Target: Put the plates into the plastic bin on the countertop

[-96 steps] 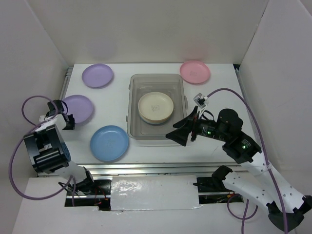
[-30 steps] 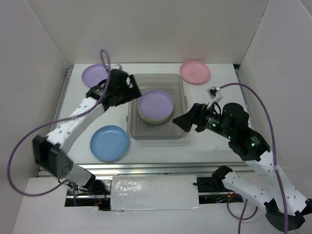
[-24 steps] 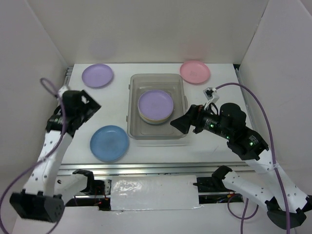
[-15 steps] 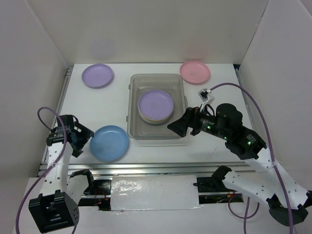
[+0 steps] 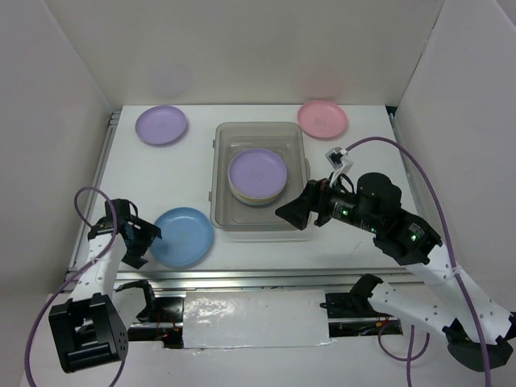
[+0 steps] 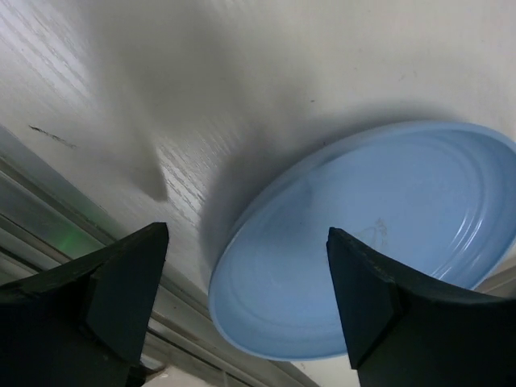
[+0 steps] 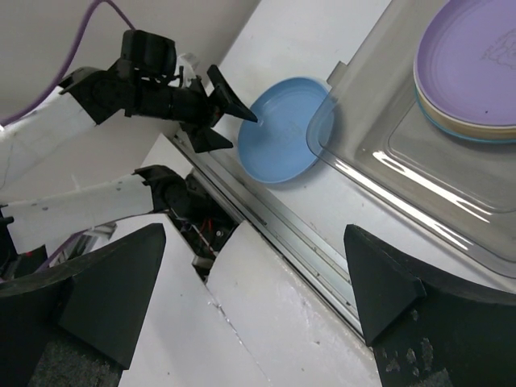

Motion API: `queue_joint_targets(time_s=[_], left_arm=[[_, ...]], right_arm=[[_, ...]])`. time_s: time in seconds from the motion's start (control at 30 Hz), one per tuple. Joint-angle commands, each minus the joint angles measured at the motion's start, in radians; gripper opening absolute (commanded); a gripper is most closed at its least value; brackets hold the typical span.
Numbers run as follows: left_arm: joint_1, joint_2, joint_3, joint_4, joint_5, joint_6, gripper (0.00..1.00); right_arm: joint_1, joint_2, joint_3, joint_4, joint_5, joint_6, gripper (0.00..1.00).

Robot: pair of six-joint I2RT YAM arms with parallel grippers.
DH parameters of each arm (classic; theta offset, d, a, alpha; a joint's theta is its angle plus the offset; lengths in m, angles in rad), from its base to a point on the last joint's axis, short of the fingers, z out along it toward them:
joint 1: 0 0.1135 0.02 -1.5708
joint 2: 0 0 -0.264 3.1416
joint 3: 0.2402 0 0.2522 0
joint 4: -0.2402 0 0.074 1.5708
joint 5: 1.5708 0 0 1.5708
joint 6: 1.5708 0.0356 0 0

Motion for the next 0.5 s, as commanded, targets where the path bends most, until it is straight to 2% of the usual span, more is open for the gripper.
queue_joint_targets(time_s=[0.0,0.07,0.1,0.23,0.33,0.4,0.43,0.47], left_arm=[[0.002,-0.008,-0.016,0.089,-0.018,-0.041,0.89],[0.002,-0.014,-0.031,0.111,-0.032,-0.041,0.85],[0.002,-0.008,-0.040,0.122,-0.040,-0.043,0.78],[0.003,0.047,-0.085,0.180,-0.046,-0.047,0.66],[0.008,0.108,-0.103,0.218,-0.040,-0.052,0.52],[0.014,0.116,-0.112,0.234,-0.038,-0.052,0.39],[0.018,0.112,-0.111,0.226,-0.043,-0.058,0.28],[0.020,0.104,-0.105,0.212,-0.055,-0.061,0.11]], right_arm=[[0.009,-0.013,0.043,0.026,0.010,-0.027,1.00],[0.009,-0.015,0.040,0.026,0.018,-0.031,1.00],[0.006,-0.015,0.037,0.026,0.021,-0.033,1.00],[-0.010,-0.026,0.020,0.034,0.009,-0.034,1.00],[-0.029,-0.029,0.012,0.039,-0.005,-0.034,1.00],[-0.035,-0.027,0.010,0.039,-0.013,-0.037,1.00],[-0.043,-0.027,0.012,0.039,-0.016,-0.039,1.00],[-0.043,-0.026,0.012,0.039,-0.017,-0.039,1.00]])
